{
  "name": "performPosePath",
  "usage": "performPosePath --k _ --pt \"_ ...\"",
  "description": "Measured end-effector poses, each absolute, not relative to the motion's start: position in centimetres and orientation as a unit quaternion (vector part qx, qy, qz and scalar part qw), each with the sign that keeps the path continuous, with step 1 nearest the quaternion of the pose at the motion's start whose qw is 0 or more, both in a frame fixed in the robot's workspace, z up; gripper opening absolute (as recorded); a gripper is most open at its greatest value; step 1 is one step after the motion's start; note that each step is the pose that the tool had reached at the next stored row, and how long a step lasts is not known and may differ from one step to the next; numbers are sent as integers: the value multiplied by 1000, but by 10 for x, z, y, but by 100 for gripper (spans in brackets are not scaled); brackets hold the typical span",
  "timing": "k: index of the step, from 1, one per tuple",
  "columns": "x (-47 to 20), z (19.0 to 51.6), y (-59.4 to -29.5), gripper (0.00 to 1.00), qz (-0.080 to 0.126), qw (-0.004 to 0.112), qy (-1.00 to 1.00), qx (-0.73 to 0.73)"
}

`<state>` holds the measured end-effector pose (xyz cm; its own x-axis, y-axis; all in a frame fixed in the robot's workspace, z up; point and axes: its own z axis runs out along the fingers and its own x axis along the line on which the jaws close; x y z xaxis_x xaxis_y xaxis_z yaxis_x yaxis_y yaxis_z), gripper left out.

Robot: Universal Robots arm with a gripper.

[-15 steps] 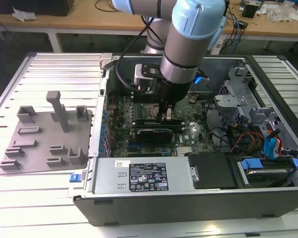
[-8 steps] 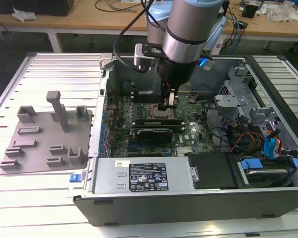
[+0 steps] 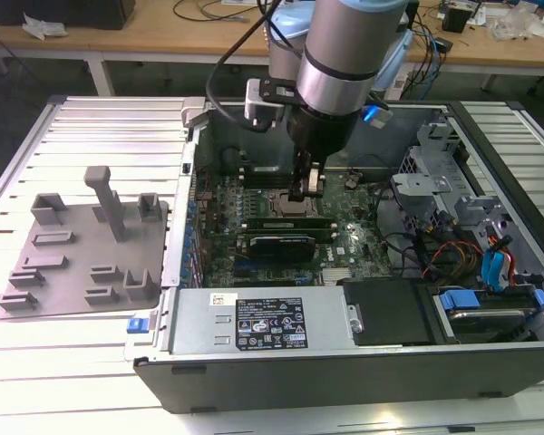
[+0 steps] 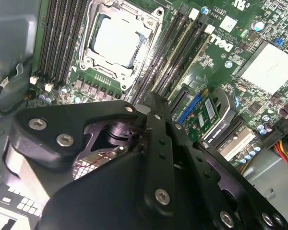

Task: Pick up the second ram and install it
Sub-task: 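Press down the second ram until it locks into place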

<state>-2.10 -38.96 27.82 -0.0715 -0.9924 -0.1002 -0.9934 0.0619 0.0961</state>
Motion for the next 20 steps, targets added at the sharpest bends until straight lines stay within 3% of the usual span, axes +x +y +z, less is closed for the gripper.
performPosePath --k 8,20 --pt "30 267 -390 8 69 -3 729 -681" --pt "35 231 -387 8 69 -3 729 -681"
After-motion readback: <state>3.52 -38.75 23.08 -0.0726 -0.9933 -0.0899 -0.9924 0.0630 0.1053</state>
